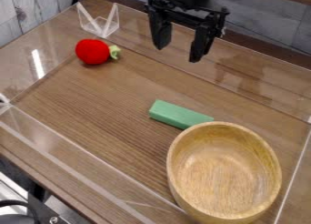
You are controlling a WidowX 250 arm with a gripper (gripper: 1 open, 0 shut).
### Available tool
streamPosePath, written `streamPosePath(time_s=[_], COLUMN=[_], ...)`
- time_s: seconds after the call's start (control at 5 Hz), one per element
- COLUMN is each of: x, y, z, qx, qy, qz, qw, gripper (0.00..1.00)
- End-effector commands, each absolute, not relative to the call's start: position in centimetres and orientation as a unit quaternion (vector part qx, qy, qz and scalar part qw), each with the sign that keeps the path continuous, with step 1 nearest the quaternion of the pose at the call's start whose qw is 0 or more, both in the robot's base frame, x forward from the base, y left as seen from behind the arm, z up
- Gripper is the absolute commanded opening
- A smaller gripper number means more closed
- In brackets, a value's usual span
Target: Move the red fruit to the right
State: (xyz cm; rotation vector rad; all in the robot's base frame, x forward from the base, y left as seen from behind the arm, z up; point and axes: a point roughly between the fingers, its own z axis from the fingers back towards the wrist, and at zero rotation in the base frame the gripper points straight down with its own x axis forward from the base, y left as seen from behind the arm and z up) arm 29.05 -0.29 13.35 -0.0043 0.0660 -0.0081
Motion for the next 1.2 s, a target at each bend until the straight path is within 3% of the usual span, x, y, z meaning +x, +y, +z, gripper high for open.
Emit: streamPosePath(time_s=[0.0, 0.4, 0.8, 1.0], x=[28.3, 29.2, 30.9, 31.1], y=[2.3, 11.9, 15.3, 15.5], z=[12.3, 10.5, 8.1, 8.1], qx=[-0.003, 0.004, 0.007, 0.006], qy=[0.041, 0.021, 0.002, 0.001], qz=[0.01, 0.018, 0.027, -0.01], qw=[0.999, 1.0, 1.0, 1.0], gripper=[1.0, 1.0, 1.0, 1.0])
